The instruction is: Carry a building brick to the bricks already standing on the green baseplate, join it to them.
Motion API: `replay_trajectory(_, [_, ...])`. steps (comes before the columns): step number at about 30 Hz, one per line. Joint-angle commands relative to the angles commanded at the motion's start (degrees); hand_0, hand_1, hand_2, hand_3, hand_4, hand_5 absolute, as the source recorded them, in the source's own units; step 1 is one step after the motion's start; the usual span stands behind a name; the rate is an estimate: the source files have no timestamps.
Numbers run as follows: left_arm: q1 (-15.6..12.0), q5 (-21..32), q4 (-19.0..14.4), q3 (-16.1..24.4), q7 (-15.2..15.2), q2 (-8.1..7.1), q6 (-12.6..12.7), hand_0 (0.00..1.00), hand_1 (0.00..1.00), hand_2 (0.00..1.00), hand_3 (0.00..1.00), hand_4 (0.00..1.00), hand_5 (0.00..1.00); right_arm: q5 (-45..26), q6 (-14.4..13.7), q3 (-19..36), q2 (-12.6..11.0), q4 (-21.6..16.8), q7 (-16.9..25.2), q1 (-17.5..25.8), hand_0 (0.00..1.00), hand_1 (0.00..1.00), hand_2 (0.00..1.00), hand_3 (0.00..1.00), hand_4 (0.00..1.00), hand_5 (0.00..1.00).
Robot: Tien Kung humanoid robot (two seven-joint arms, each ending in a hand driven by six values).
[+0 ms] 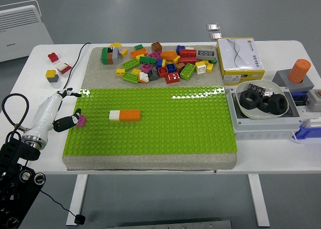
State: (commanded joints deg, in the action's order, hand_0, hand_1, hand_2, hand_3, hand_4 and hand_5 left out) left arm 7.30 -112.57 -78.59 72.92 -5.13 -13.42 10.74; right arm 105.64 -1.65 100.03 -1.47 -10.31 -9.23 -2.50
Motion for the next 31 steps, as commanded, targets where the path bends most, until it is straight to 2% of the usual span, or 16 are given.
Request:
replay_trajectory(2, [-0.2, 0.0, 0.1, 0.5, 0.1, 0.43, 0.2, 0.953, 0.941, 0.942, 0.560, 0.500, 0.002, 0.0, 0.0, 0.0, 0.0, 0.0, 0.0, 0.0, 0.516, 0.718, 0.782, 0.784, 0.795, 0.871])
replay_trajectory(3, [-0.2, 0.1, 0.2, 0.7, 0.1, 0.63, 0.3, 0.950, 0.941, 0.940, 0.522, 0.530, 0.002, -0.1, 0.0, -0.1, 0.0, 0.0, 0.0, 0.0, 0.515, 0.715, 0.781, 0.784, 0.796, 0.874])
replay_trajectory(7, [-0.4, 0.4, 0.2, 1.2, 0.4, 1.14, 0.6, 0.950, 0.941, 0.940, 0.522, 0.530, 0.002, -0.2, 0.0, -0.3, 0.0, 0.0, 0.0, 0.0, 0.515, 0.715, 0.781, 0.784, 0.796, 0.874])
replay_trajectory(27, [-0.5, 1.3, 0.3, 2.2, 1.0, 1.14, 0.8, 0.946, 0.938, 0.942, 0.530, 0.551, 0.002, 0.1, 0.0, 0.0, -0.1, 0.0, 0.1, 0.0, 0.516, 0.715, 0.779, 0.784, 0.798, 0.865])
replay_trajectory(28, [-0.6, 1.3, 0.3, 2.3, 1.0, 1.13, 0.8, 0.945, 0.939, 0.946, 0.556, 0.585, 0.002, 0.1, 0.1, 0.0, -0.1, 0.0, 0.1, 0.0, 0.516, 0.715, 0.779, 0.783, 0.798, 0.863])
replay_trajectory(31, [-0.6, 1.4, 0.2, 2.6, 1.1, 1.09, 0.8, 0.945, 0.939, 0.946, 0.556, 0.585, 0.002, 0.1, 0.1, 0.1, -0.2, 0.0, 0.1, 0.0, 0.516, 0.715, 0.779, 0.783, 0.798, 0.863])
